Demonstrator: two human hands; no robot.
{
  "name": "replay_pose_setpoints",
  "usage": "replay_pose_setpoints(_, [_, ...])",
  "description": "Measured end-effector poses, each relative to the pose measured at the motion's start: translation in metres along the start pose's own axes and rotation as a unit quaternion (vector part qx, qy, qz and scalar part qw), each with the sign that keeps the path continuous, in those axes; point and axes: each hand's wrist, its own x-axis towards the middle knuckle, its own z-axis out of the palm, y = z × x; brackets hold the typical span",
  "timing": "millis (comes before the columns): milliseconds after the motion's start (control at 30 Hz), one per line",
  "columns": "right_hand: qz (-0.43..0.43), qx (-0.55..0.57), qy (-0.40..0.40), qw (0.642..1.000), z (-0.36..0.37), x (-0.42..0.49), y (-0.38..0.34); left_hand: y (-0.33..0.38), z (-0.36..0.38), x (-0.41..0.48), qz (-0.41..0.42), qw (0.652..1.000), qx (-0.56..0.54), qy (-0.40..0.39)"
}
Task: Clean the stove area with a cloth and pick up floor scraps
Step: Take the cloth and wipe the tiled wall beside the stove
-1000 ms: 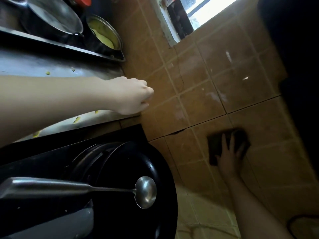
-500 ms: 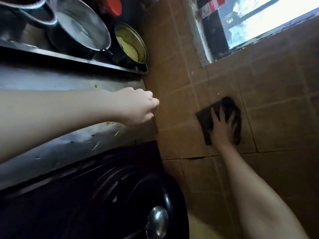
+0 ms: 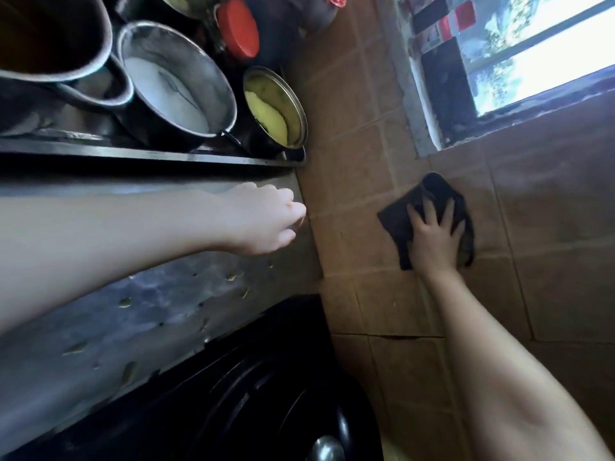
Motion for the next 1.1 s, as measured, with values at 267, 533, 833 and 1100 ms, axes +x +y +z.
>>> replay_pose_setpoints(267, [0.023,0.004,-0.024,0.999,0.020,-0.044,0.022,0.051,0.004,-0.005,0.041,0.999,0.011,0.033])
replay_pose_setpoints(533, [0.084,-0.044,-0.044,0.995,0.061,-0.136,0.066,0.092,0.020,-0.031,0.042,0.998,-0.005,0.036])
replay_pose_setpoints(833, [0.136,0.003,0.003,0.991,0.097,-0.182,0.087,0.062,0.012,-0.073,-0.043,0.997,-0.005,0.067])
replay_pose_setpoints(1100, [0.126,0.172,0.115,0.970,0.083,-0.158,0.069,0.030,-0.016,-0.099,-0.069,0.995,-0.003,0.071])
